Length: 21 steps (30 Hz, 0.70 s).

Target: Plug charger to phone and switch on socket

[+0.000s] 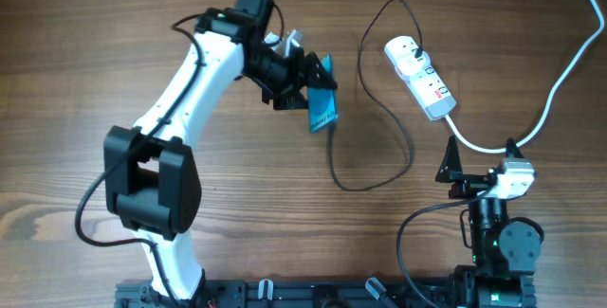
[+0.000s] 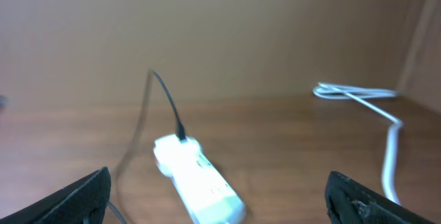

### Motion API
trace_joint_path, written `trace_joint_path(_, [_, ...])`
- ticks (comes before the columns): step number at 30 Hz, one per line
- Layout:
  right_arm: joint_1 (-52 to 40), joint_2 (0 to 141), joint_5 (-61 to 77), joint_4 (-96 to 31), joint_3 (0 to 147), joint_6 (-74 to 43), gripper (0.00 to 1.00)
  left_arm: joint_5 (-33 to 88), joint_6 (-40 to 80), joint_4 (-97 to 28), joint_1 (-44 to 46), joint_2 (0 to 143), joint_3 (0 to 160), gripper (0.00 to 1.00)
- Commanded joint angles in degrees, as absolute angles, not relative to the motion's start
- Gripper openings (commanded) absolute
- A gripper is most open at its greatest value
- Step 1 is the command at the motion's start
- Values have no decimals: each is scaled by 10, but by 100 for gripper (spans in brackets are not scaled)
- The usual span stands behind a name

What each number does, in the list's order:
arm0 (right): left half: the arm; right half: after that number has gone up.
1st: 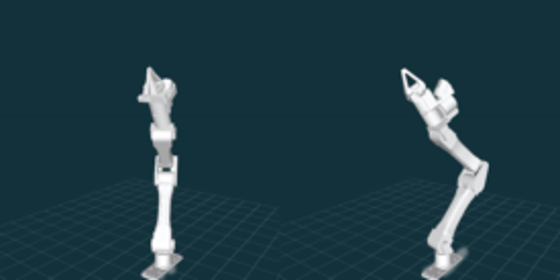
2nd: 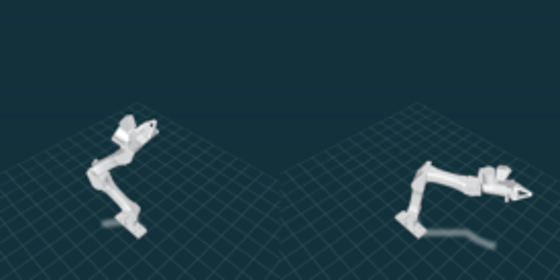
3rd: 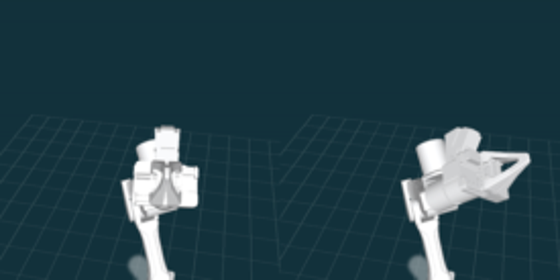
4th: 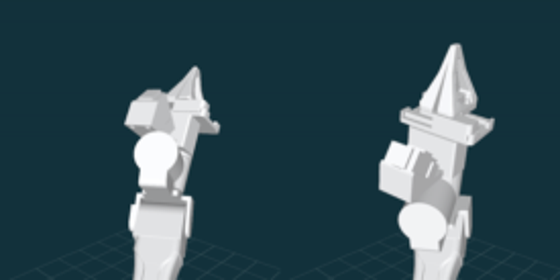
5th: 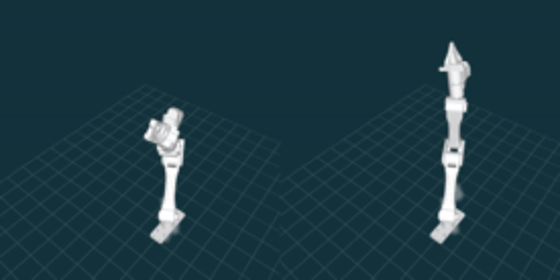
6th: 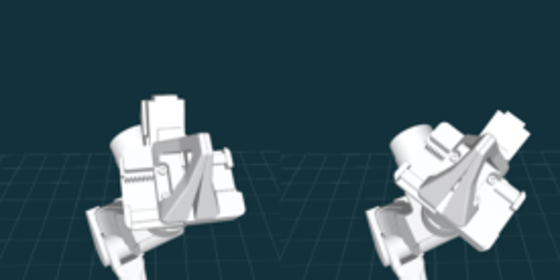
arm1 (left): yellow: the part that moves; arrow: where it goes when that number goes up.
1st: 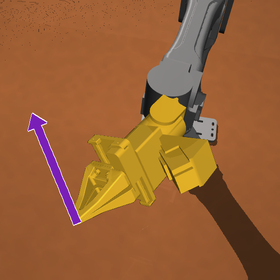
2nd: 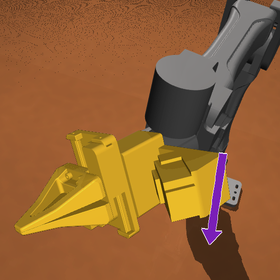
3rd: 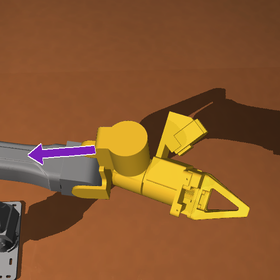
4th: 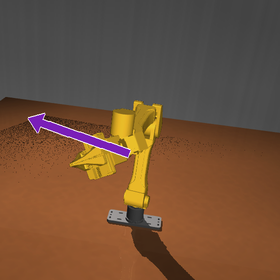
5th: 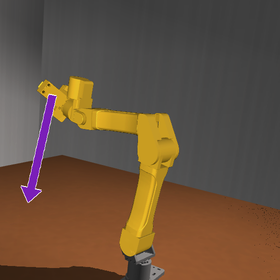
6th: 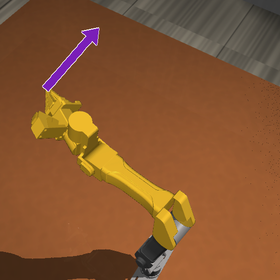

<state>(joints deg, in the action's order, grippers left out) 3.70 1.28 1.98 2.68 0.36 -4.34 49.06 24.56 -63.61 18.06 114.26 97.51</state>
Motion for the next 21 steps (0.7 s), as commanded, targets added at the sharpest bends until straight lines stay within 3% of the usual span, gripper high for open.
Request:
trace_joint_path(1, [40, 10, 207, 14, 3, -409, 100, 733, 310, -590, 145, 1123, 989, 62])
trace_joint_path(4, [40, 13, 237, 22, 3, -734, 100, 752, 394, -555, 128, 1123, 989, 62])
trace_joint_path(5, [40, 13, 251, 41, 3, -765, 100, 753, 420, -555, 123, 1123, 989, 61])
trace_joint_path(7, [40, 13, 335, 155, 5, -614, 100, 785, 460, -536, 110, 1123, 989, 59])
trace_joint_path(8, [40, 13, 340, 134, 17, -599, 100, 811, 466, -525, 105, 1123, 989, 60])
trace_joint_path(12, [40, 78, 336, -80, 138, -448, 99, 841, 472, -516, 92, 1123, 989, 60])
trace_joint_path(15, [40, 303, 268, -316, 380, -253, 99, 848, 505, -516, 82, 1123, 989, 60])
trace_joint_path(17, [40, 450, 253, -444, 544, -225, 100, 849, 517, -514, 76, 1123, 989, 61])
trace_joint_path(19, [40, 516, 297, -474, 610, -275, 99, 853, 519, -514, 74, 1123, 989, 61])
trace_joint_path(21, [15, 580, 422, -474, 662, -193, 99, 861, 531, -514, 74, 1123, 989, 60])
